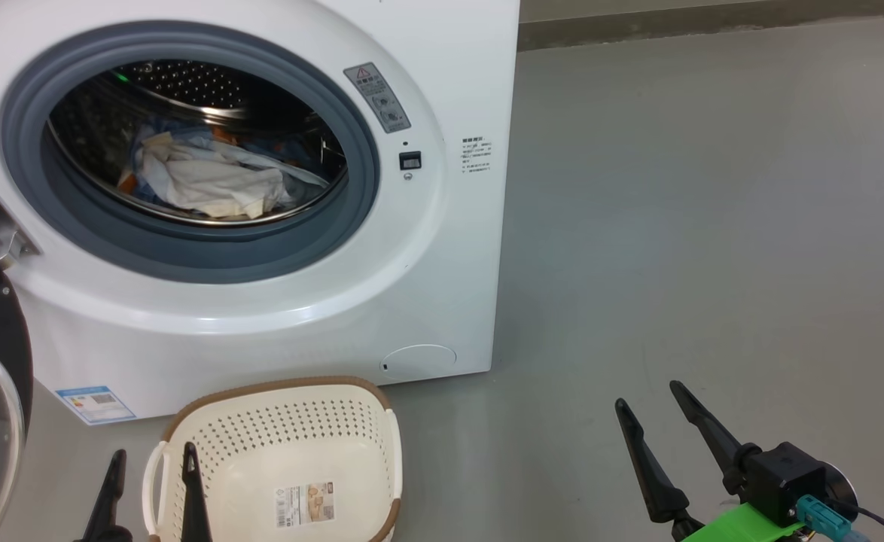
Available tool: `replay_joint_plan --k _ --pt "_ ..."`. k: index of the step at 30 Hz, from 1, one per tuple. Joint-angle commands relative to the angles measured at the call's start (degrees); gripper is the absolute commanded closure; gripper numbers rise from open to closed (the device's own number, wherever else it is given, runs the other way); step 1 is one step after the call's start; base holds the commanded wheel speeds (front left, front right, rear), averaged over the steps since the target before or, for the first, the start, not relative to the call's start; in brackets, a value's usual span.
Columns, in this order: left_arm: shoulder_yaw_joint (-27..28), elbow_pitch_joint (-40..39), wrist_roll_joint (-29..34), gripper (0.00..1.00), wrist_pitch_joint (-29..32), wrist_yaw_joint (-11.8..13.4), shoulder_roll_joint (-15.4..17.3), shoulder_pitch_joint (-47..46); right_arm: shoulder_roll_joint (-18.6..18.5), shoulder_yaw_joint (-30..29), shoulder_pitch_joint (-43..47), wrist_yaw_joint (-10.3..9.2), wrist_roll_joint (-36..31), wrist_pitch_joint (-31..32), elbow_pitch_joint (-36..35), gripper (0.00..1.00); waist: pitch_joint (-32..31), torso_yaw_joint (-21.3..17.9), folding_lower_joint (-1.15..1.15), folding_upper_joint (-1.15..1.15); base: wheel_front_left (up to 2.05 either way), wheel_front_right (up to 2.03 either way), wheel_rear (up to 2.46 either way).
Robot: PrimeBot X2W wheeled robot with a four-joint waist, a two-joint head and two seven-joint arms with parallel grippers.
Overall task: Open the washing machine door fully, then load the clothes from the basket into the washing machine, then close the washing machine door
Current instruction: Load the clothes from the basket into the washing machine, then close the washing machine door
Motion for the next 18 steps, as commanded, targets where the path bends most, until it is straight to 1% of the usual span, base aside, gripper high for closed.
replay_joint_plan --k 1,13,18 --pt "2.0 -1.5 0.4 0.0 0.0 0.4 1.4 -1.9 0.0 1.1 -0.7 0.09 -0.4 -0.1 -1.7 0.0 0.0 0.1 0.0 0.0 0.0 0.0 0.0" --pt "1.9 -1.4 0.3 0.0 -0.1 0.5 1.4 -2.1 0.0 1.2 -1.0 0.09 -0.3 0.1 -1.7 0.0 0.1 0.3 0.0 0.0 0.0 0.0 0.0" --pt "1.9 -1.2 0.6 0.0 -0.1 0.9 1.5 -2.3 0.0 1.1 -1.0 0.09 -0.2 0.0 -1.6 0.0 0.1 0.3 0.0 0.0 -0.4 0.4 0.0"
